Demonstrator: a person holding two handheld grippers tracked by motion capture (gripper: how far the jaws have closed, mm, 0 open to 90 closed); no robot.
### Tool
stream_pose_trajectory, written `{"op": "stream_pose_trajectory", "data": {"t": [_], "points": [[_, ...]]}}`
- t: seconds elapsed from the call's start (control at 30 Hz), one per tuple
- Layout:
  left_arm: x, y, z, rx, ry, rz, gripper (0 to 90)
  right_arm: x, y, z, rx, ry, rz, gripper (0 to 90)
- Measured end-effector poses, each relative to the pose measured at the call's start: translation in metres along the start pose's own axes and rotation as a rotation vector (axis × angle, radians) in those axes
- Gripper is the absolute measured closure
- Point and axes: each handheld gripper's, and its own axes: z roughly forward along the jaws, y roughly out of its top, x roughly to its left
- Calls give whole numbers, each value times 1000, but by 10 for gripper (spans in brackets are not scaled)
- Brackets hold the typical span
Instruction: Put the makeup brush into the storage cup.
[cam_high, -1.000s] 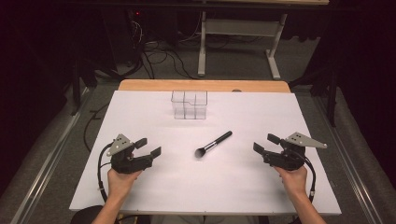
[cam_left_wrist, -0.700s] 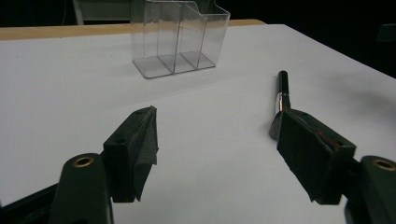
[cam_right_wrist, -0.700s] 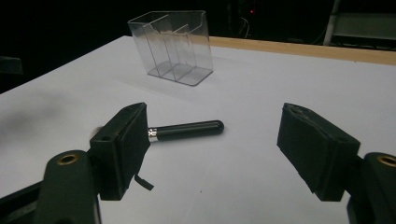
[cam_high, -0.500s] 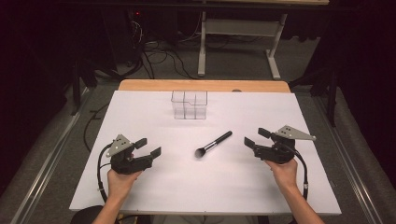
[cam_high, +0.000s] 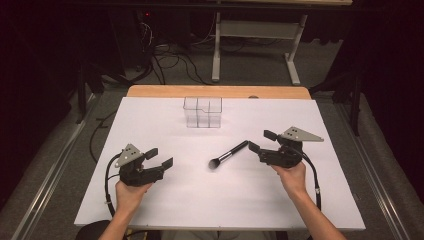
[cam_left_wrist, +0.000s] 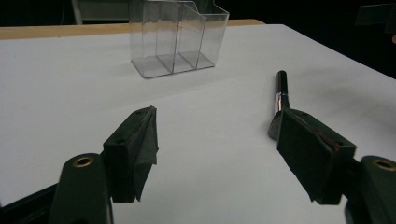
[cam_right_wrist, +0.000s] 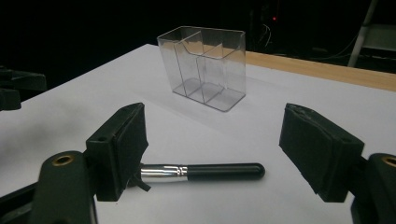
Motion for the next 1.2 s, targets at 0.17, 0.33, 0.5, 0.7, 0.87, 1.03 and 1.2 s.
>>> {"op": "stream_pose_trajectory", "data": {"t": [0.17, 0.33, 0.5, 0.7, 0.87, 1.03, 1.2], "points": [[0, 0, 0, -6, 2, 0, 293, 2, 5, 7, -7, 5, -1, 248], [0, 0, 0, -9, 3, -4, 292, 2, 9, 14, -7, 8, 13, 248], [0, 0, 1, -5, -1, -2, 292, 2, 14, 21, -10, 9, 16, 248], [1, 0, 1, -8, -2, -7, 292, 4, 17, 30, -3, 20, 14, 248], [1, 1, 2, -3, -4, -3, 292, 6, 23, 38, 6, 20, 8, 249], [1, 1, 2, -3, 0, -4, 292, 8, 28, 48, 12, 26, 6, 249], [0, 0, 3, 1, -3, -3, 292, 12, 35, 55, 20, 29, -7, 249]]}}
